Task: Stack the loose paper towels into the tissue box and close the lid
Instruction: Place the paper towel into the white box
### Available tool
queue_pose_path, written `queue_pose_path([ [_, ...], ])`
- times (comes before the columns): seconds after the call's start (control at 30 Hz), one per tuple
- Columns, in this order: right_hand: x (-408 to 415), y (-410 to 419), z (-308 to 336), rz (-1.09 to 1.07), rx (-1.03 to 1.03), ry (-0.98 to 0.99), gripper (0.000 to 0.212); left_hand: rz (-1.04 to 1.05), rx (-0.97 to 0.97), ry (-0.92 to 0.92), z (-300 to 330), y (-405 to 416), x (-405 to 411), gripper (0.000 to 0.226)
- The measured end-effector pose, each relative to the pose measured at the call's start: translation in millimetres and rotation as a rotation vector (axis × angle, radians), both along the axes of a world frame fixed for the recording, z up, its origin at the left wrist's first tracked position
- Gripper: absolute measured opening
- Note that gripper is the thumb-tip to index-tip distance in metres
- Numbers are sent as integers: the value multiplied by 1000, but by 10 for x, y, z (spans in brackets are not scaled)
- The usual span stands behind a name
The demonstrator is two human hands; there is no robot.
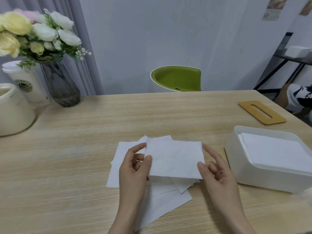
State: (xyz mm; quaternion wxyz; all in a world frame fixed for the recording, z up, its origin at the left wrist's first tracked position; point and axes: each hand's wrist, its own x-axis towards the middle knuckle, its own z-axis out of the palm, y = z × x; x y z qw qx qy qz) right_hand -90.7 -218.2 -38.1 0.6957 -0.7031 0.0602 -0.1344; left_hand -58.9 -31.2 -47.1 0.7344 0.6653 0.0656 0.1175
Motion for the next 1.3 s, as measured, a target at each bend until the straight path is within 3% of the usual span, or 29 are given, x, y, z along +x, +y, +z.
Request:
queue_pose_path([
  [0.33, -111, -209, 404, -100, -241, -110, 21, -46, 61, -56, 325, -127, -27, 26],
  [0.77, -239, -1217, 639, -419, -472, -55, 18, -295, 125, -34, 536, -1208, 157, 19],
  [0.9, -232, -1537, 679, -503, -540, -17, 19, -335, 228, -64, 567, -1597, 241, 21],
  [1.2, -177, -2055, 482, -534, -738, 14, 25, -314, 770, -320, 430, -2088, 282, 25],
  [1.3, -169, -2097, 403, -546, -811, 26, 26, -288, 869, -371, 379, -2084, 258, 32],
])
